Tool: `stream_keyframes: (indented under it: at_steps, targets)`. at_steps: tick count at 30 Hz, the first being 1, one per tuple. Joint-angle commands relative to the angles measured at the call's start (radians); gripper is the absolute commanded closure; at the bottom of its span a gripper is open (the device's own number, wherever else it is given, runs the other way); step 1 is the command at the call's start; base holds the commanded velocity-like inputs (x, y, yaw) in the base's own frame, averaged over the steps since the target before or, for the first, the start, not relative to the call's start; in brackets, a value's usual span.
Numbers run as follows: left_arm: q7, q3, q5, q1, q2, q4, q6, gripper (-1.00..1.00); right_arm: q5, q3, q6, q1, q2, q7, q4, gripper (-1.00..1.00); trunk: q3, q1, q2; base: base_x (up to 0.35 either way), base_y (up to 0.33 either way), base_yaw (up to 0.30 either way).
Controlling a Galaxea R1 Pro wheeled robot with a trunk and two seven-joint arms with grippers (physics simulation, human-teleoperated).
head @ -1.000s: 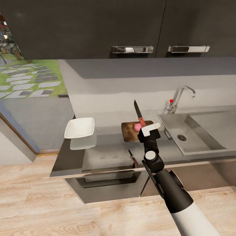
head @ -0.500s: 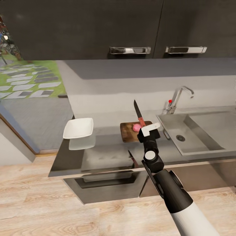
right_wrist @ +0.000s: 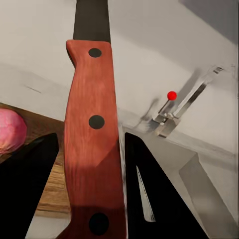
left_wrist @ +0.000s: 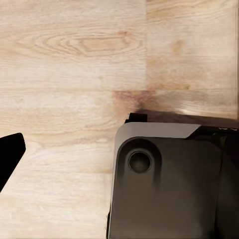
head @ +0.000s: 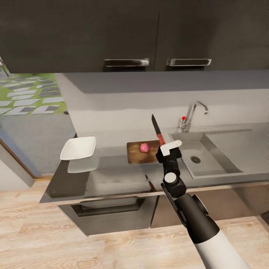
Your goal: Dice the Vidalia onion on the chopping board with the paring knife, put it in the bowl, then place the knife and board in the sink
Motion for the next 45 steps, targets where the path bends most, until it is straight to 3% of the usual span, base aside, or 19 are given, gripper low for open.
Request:
stream_keyframes:
  at_steps: [1, 4, 7, 12, 17, 21, 28, 36, 38, 40, 41, 44, 45]
  targets:
    - [0.001, -0.009, 0.009, -0.002, -0.001, 0.004, -0.007, -1.00, 0.016, 0.017, 0.008, -0.001, 0.000, -0.003, 0.000, 1.00, 0.000, 0.001, -0.002, 0.000, -0.097, 0.000]
    - [0.001, -0.009, 0.009, -0.002, -0.001, 0.004, -0.007, -1.00, 0.057, 0.075, 0.009, 0.001, 0.001, -0.015, 0.010, 1.00, 0.004, 0.001, -0.002, 0.000, -0.044, 0.000]
    - [0.001, -0.008, 0.009, -0.002, -0.001, 0.004, -0.007, -1.00, 0.082, 0.141, 0.009, 0.001, 0.004, -0.072, 0.046, 1.00, 0.006, 0.001, -0.002, 0.000, -0.015, 0.000]
    - [0.001, -0.008, 0.009, -0.002, -0.001, 0.004, -0.007, -1.00, 0.093, 0.287, 0.007, 0.001, 0.008, -0.288, 0.135, 1.00, 0.007, 0.001, -0.002, 0.000, -0.003, 0.000]
    - [0.001, -0.008, 0.009, -0.002, -0.001, 0.004, -0.007, -1.00, 0.094, 0.355, 0.006, 0.001, 0.008, -0.359, 0.175, 1.00, 0.007, 0.001, -0.002, 0.000, 0.000, 0.000]
    - [0.001, -0.009, 0.009, -0.002, -0.001, 0.004, -0.007, -1.00, 0.098, 0.367, 0.010, 0.001, 0.000, -0.372, 0.182, 1.00, 0.007, 0.001, -0.002, 0.000, 0.000, 0.000]
    - [0.001, -0.008, 0.009, -0.002, -0.001, 0.004, -0.007, -1.00, 0.226, 0.369, 0.019, 0.001, -0.001, -0.380, 0.214, 1.00, 0.007, 0.001, -0.002, 0.038, -0.068, 0.000]
    - [0.001, -0.009, 0.009, -0.002, -0.001, 0.004, -0.007, -1.00, 0.249, 0.365, 0.060, 0.001, 0.007, -0.376, 0.216, 1.00, 0.007, 0.001, -0.002, 0.078, -0.099, 0.000]
    - [0.001, -0.009, 0.009, -0.002, -0.001, 0.004, -0.007, -1.00, 0.260, 0.364, 0.102, 0.001, 0.009, -0.374, 0.215, 1.00, 0.007, 0.001, -0.002, 0.008, -0.010, 0.000]
    - [0.001, -0.009, 0.009, -0.002, -0.001, 0.004, -0.006, -1.00, 0.294, 0.364, 0.141, 0.001, 0.008, -0.366, 0.218, 1.00, 0.007, 0.001, -0.002, 0.003, -0.004, 0.000]
    - [0.000, -0.009, 0.009, -0.002, -0.002, 0.004, -0.005, -1.00, 0.356, 0.363, 0.161, 0.001, 0.005, -0.332, 0.221, 1.00, 0.007, 0.001, -0.002, 0.001, -0.001, 0.000]
    - [0.000, -0.009, 0.009, -0.002, -0.003, 0.004, -0.006, -1.00, 0.431, 0.363, 0.169, 0.001, 0.004, -0.277, 0.223, 1.00, 0.007, 0.001, -0.002, 0.000, 0.000, 0.000]
    - [0.000, -0.009, 0.009, -0.002, -0.004, 0.004, -0.005, -1.00, 0.475, 0.363, 0.172, 0.001, 0.006, -0.229, 0.228, 1.00, 0.007, 0.001, -0.002, 0.000, 0.000, 0.000]
